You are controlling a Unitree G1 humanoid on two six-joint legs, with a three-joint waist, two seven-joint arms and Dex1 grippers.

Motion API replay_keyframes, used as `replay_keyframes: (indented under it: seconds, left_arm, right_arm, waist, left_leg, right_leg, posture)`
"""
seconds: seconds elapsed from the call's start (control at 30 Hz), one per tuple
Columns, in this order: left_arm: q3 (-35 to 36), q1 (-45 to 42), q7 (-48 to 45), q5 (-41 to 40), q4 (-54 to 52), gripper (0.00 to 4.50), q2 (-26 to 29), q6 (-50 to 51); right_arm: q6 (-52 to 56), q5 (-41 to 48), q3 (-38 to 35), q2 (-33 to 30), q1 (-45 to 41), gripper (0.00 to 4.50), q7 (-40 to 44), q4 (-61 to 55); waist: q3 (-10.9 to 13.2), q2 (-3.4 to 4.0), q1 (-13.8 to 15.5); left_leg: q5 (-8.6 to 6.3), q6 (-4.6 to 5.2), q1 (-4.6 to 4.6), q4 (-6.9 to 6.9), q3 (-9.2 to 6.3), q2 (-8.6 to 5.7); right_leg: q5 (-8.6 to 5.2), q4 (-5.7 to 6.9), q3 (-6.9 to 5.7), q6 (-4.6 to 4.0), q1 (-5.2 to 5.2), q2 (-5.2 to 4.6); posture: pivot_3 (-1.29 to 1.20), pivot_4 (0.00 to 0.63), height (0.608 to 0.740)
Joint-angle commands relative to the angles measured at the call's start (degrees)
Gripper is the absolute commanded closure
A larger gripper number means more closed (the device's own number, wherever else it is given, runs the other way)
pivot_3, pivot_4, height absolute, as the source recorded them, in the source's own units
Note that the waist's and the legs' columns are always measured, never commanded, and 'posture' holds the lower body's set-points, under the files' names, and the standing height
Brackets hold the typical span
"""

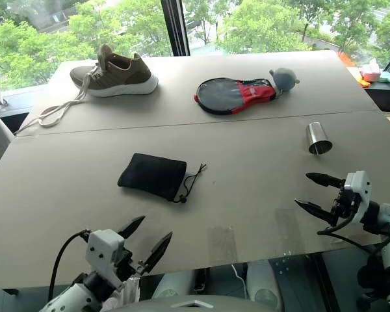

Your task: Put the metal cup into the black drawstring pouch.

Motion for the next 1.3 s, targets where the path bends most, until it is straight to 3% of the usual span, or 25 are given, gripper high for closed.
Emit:
replay_keyframes:
  seconds: [0.03,0.23,0.37,0.5,0.67,0.93,1.3]
  left_arm:
    - [-0.5,-0.1,0.1,-0.8,-2.4,0.01,0.1,-0.2]
    - [-1.1,-4.7,3.7,2.5,-3.2,0.01,-0.7,2.1]
    - [-5.1,-10.9,8.9,12.4,-5.1,0.01,-1.0,5.7]
    - [-5.3,-13.9,11.9,16.1,-5.7,0.01,-1.9,10.4]
    - [-9.4,-21.1,15.7,24.4,-5.0,0.01,-2.9,16.0]
    - [-22.9,-26.0,23.9,37.7,-1.8,0.01,-10.4,21.3]
    - [-24.9,-24.1,34.5,50.6,-0.1,0.01,-16.8,24.1]
  right_arm:
    - [0.3,1.5,-1.0,-0.1,0.4,0.0,0.2,-2.4]
    - [3.1,3.8,0.3,0.1,1.7,0.0,2.0,-7.9]
    - [10.6,9.4,2.8,0.2,5.1,0.0,3.3,-19.1]
    - [11.2,9.9,4.0,1.0,6.2,0.0,2.5,-23.5]
    - [9.8,9.7,2.7,1.2,6.1,0.0,3.7,-21.9]
    - [9.2,10.6,-2.1,-1.0,10.3,0.0,4.6,-21.3]
    - [10.3,11.1,-4.2,-4.4,9.6,0.0,6.0,-19.0]
  waist:
    - [0.0,0.0,0.0]
    - [0.0,0.02,0.3]
    - [0.0,0.03,1.0]
    - [-0.1,-0.01,1.0]
    - [-0.1,-0.02,1.2]
    - [-0.1,-0.07,1.2]
    - [-0.1,-0.11,1.1]
  left_leg:
    - [0.0,0.0,0.0,0.0,0.0,0.0]
    - [0.0,0.0,0.01,0.01,-0.01,0.0]
    - [0.0,0.0,0.06,0.02,-0.02,-0.01]
    - [0.0,0.0,0.16,0.02,-0.03,-0.01]
    - [0.0,0.0,0.18,0.03,-0.04,-0.02]
    - [-0.05,0.07,0.35,0.06,-0.1,-0.08]
    - [-0.06,0.06,0.6,0.05,-0.1,0.0]
  right_leg:
    - [0.0,0.0,0.0,0.0,0.0,0.0]
    - [0.0,0.02,0.0,0.0,0.01,0.0]
    - [0.06,0.04,0.0,-0.08,0.06,0.02]
    - [0.14,0.02,0.0,-0.21,0.18,0.01]
    - [0.06,0.04,-0.01,-0.08,0.18,0.01]
    - [0.16,-0.02,-0.02,-0.22,0.48,-0.02]
    - [-0.01,0.02,-0.04,0.04,0.63,0.0]
  posture:
    - [0.0,0.15,0.74]
    - [0.0,0.15,0.74]
    - [0.0,0.15,0.74]
    - [0.0,0.15,0.74]
    - [0.0,0.15,0.74]
    - [0.0,0.15,0.74]
    - [0.0,0.15,0.74]
